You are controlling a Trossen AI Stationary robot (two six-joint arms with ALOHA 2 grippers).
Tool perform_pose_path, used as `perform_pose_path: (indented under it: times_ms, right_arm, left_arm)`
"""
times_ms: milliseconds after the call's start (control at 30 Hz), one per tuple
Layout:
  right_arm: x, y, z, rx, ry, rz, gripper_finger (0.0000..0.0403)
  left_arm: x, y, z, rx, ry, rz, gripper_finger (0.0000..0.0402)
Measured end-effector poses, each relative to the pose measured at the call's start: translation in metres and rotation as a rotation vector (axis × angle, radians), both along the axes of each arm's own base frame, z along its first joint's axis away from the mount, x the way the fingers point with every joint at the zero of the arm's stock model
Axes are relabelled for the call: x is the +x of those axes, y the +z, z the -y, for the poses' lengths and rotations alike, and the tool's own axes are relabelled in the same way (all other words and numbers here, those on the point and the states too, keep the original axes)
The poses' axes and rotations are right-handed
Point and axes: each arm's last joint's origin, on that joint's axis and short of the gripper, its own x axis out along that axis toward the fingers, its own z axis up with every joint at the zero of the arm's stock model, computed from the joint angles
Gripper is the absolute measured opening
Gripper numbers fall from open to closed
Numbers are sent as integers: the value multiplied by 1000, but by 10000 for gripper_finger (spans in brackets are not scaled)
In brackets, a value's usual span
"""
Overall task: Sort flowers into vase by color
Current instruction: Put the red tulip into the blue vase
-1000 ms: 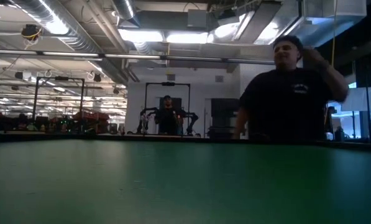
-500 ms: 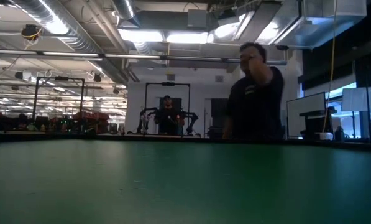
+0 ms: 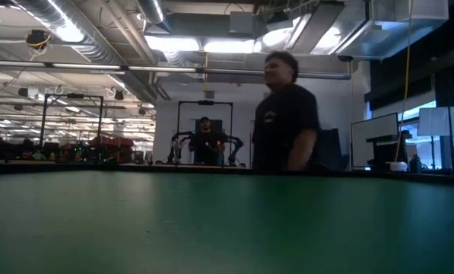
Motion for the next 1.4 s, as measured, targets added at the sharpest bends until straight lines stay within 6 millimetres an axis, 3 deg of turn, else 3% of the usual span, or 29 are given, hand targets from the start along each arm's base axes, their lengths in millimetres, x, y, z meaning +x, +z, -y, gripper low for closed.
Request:
perform_pose_path:
  times_ms: [333, 633, 933, 1200, 1400]
  right_arm:
    - [4, -17, -8, -141, 112, -80, 39]
    - [10, -22, -16, -162, 127, -156, 138]
    - [-9, 11, 5, -213, 93, -349, 216]
    - [-16, 26, 14, -197, 11, -393, 225]
    - [-24, 53, 25, -128, -66, -322, 225]
  left_arm:
    - [0, 0, 0, 2, -12, 1, 172]
    - [0, 0, 0, 3, -4, -4, 172]
    - [-3, -9, -3, 57, 2, -132, 172]
    - [-1, -18, -12, 74, 31, -219, 172]
    - [-8, -15, -21, 65, 48, -251, 172]
